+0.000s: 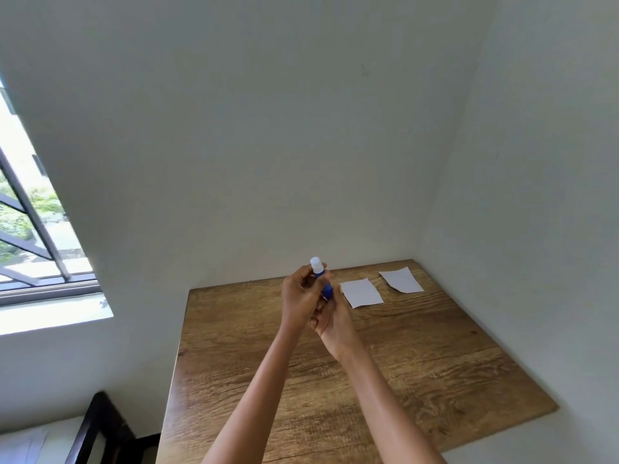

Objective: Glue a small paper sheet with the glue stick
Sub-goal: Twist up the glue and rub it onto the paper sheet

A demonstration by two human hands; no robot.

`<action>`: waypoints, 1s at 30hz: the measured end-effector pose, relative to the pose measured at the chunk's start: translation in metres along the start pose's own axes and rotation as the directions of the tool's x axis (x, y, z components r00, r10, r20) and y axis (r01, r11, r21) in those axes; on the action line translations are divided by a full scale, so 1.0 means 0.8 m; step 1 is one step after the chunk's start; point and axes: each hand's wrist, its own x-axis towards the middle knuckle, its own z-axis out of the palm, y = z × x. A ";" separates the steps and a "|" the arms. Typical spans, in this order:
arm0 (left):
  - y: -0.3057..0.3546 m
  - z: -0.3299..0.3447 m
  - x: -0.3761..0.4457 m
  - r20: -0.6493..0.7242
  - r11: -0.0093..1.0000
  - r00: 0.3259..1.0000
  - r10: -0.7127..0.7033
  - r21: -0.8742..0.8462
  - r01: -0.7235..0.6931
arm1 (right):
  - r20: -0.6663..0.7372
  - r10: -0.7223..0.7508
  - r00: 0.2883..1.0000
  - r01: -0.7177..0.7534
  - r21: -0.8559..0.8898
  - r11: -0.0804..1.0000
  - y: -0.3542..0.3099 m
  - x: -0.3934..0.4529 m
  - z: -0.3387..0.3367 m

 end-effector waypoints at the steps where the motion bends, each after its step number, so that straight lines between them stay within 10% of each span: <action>1: -0.006 0.006 0.004 0.005 1.000 1.000 -0.017 -0.006 0.017 | 0.003 -0.003 1.000 0.002 0.037 0.999 0.000 0.004 -0.006; 8: -0.065 0.068 0.033 0.155 0.987 0.975 -0.159 -0.009 0.162 | -0.131 -0.067 0.989 0.100 0.263 0.960 -0.016 0.042 -0.083; 15: -0.161 0.125 0.066 -0.029 0.845 0.845 -0.534 -0.005 0.534 | -0.484 -0.034 0.874 0.160 0.222 0.962 -0.047 0.113 -0.196; 30: -0.235 0.196 0.170 -0.101 0.567 0.561 -0.821 -0.035 0.823 | -0.506 0.081 0.859 -0.022 0.122 0.992 -0.024 0.204 -0.289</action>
